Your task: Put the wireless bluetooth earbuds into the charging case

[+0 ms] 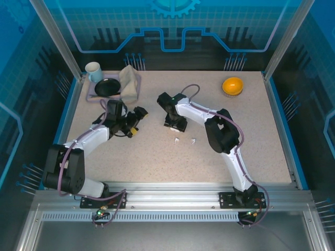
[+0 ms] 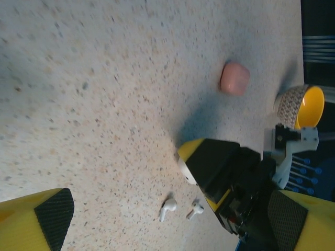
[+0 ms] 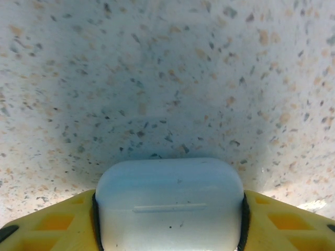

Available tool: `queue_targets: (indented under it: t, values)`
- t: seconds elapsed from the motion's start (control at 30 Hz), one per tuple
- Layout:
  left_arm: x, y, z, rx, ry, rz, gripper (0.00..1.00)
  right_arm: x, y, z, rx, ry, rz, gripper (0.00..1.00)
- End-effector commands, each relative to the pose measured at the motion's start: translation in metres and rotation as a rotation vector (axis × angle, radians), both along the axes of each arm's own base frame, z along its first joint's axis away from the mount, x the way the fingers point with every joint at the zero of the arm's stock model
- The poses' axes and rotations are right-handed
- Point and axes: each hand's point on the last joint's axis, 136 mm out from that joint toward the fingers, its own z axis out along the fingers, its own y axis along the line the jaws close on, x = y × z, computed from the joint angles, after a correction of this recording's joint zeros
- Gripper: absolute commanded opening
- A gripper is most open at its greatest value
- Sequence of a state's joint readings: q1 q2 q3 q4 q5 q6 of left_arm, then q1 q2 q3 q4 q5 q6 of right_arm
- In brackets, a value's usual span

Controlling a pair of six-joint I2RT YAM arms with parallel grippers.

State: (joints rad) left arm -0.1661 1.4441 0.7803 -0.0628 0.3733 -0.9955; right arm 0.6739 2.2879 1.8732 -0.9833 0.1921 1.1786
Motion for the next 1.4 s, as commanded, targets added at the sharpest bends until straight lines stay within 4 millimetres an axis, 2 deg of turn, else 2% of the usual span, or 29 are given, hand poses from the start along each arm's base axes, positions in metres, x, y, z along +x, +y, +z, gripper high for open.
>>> queue_targets:
  t: [0.0,0.37,0.63,0.87,1.03,1.37]
  values:
    - [0.003,-0.018,-0.002,-0.047,-0.072,-0.037,0.99,0.008,0.003,0.024,0.108,-0.03,-0.122,0.46]
    - [0.008,-0.065,-0.012,-0.067,-0.22,-0.151,0.96,0.013,0.018,0.037,0.241,-0.025,-0.169,0.46]
    - [0.014,-0.092,-0.018,-0.078,-0.292,-0.192,0.87,0.014,0.026,0.047,0.312,-0.027,-0.192,0.46]
    - [0.018,-0.105,-0.033,-0.098,-0.286,-0.2,0.78,0.014,0.025,0.053,0.318,-0.036,-0.194,0.46]
    - [0.019,-0.112,-0.039,-0.104,-0.285,-0.202,0.77,0.014,0.027,0.052,0.332,-0.035,-0.199,0.46]
    - [0.034,-0.118,-0.038,-0.132,-0.311,-0.161,0.72,0.011,0.031,0.053,0.353,-0.027,-0.209,0.46]
